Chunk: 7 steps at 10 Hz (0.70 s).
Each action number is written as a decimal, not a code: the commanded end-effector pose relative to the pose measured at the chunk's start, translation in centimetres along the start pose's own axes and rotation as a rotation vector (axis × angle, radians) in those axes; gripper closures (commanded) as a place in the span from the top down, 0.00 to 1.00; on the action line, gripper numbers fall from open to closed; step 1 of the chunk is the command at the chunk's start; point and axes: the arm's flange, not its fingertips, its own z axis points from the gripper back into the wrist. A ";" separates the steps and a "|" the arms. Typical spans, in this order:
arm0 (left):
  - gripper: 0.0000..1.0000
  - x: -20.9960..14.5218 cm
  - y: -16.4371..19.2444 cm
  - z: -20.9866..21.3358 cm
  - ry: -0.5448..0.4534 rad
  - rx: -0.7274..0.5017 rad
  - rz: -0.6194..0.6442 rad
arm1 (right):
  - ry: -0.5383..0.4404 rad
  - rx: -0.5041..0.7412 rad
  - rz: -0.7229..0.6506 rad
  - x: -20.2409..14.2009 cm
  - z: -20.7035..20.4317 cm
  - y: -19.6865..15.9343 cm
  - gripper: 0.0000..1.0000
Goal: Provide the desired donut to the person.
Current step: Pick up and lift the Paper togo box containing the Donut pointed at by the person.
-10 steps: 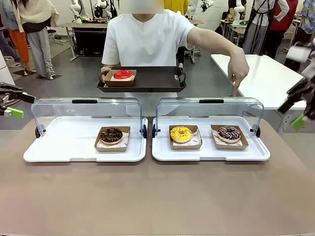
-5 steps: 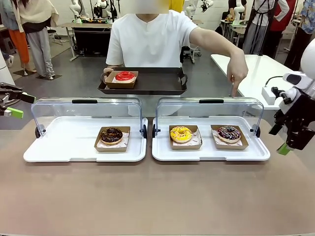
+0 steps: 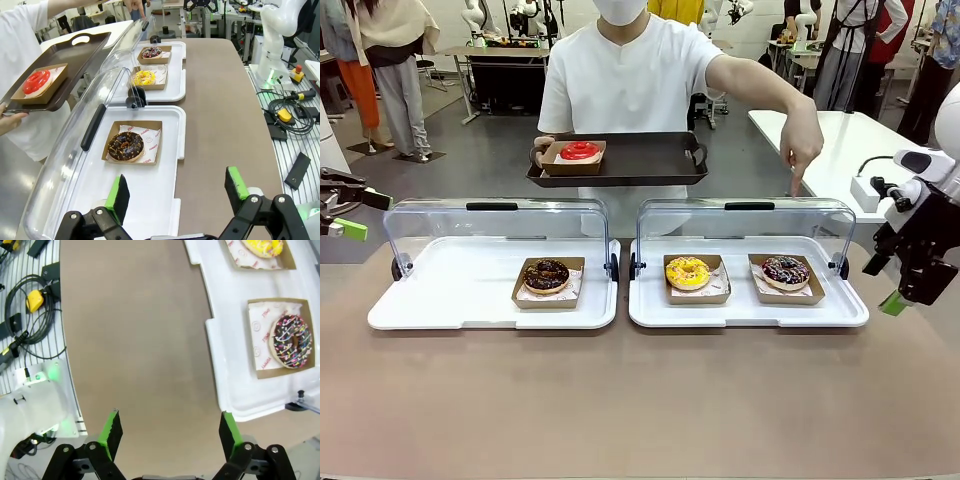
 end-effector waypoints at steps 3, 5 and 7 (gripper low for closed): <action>1.00 0.1 -0.1 0.1 -0.002 0.001 -0.002 | 0.000 0.000 0.001 0.0 0.0 0.0 1.00; 1.00 0.1 -0.1 0.1 -0.002 0.001 -0.002 | 0.077 0.000 0.054 1.4 -1.7 0.4 1.00; 1.00 0.1 -0.1 0.1 -0.002 0.001 -0.002 | 0.143 0.009 0.086 3.2 -3.6 0.4 1.00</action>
